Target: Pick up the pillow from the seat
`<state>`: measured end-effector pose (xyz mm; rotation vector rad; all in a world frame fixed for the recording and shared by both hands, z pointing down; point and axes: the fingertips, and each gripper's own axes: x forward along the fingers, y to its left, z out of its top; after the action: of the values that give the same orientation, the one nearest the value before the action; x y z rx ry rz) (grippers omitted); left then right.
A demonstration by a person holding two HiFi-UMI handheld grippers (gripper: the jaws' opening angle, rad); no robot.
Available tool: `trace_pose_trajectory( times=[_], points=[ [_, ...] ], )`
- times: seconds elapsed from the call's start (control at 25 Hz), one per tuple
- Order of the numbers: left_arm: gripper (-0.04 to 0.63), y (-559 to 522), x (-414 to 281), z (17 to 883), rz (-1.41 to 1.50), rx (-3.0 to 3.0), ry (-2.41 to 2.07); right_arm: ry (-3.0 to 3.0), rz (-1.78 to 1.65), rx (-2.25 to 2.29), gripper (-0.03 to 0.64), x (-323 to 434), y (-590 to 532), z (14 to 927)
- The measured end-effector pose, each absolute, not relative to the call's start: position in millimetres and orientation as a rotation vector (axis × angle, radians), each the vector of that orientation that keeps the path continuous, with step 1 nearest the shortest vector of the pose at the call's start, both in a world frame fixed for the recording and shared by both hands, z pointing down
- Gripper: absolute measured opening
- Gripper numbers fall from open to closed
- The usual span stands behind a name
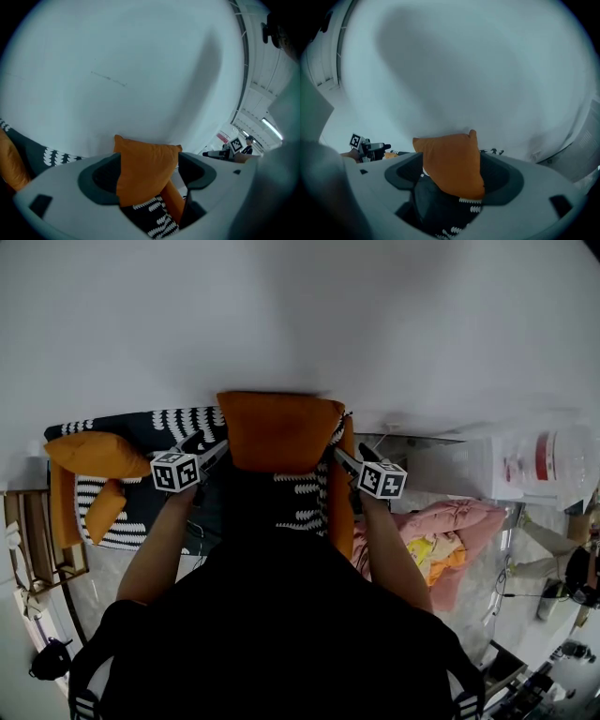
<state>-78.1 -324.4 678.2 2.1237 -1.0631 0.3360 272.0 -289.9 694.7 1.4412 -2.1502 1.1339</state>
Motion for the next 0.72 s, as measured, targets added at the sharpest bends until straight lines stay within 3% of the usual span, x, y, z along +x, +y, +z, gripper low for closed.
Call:
trace_pose_trajectory(
  times=[0.72],
  points=[
    [0.376, -384, -71, 722, 0.361, 2.063, -1.059, -2.061, 1.233, 1.471, 0.374, 275, -333, 747]
  ],
)
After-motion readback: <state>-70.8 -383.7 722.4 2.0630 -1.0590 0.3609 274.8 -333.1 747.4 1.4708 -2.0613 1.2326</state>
